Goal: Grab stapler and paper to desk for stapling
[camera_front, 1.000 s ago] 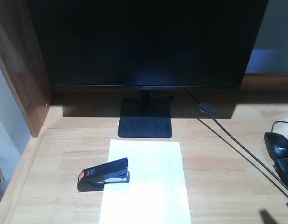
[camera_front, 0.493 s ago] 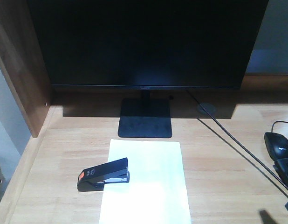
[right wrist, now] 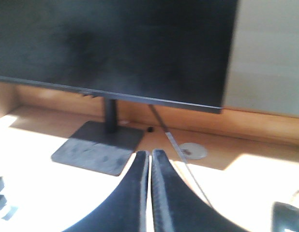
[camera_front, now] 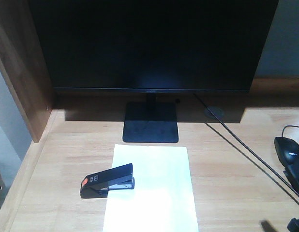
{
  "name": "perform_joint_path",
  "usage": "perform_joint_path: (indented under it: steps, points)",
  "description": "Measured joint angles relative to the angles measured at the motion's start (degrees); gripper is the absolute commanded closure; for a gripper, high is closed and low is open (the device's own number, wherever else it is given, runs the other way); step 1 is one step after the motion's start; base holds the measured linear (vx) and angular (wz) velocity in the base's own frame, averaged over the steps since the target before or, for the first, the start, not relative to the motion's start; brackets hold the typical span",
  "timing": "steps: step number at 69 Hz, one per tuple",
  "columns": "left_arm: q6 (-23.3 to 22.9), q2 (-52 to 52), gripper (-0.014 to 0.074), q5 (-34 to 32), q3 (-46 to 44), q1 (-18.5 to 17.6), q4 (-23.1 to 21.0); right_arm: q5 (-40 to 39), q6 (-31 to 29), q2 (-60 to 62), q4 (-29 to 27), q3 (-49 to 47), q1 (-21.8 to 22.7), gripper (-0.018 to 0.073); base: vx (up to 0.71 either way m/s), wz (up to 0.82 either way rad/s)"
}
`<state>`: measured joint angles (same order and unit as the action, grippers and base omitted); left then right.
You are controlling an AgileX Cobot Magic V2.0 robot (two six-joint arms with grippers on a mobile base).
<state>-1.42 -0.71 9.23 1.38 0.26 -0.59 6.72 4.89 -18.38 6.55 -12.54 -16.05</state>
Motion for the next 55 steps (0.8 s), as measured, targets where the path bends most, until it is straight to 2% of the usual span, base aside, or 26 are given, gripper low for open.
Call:
perform_joint_path:
  steps: [9, 30, 41, 55]
  points:
    - [0.0, 0.0, 0.0603, 0.0, 0.0, 0.0, 0.0, 0.0, -6.2, 0.0, -5.9, 0.0, 0.0, 0.0569, 0.0, 0.0]
    - [0.0, 0.0, 0.0603, 0.0, 0.0, 0.0, 0.0, 0.0, -7.2, 0.0, -7.0, 0.0, 0.8, 0.0569, 0.0, 0.0]
    - [0.0, 0.0, 0.0603, 0.0, 0.0, 0.0, 0.0, -0.4, -6.7, 1.0, -7.5, 1.6, 7.1, 0.0569, 0.0, 0.0]
    - [0.0, 0.0, 0.0603, 0.0, 0.0, 0.0, 0.0, -0.4, -5.5, 8.4, -7.6, 7.5, 15.8, 0.0569, 0.0, 0.0]
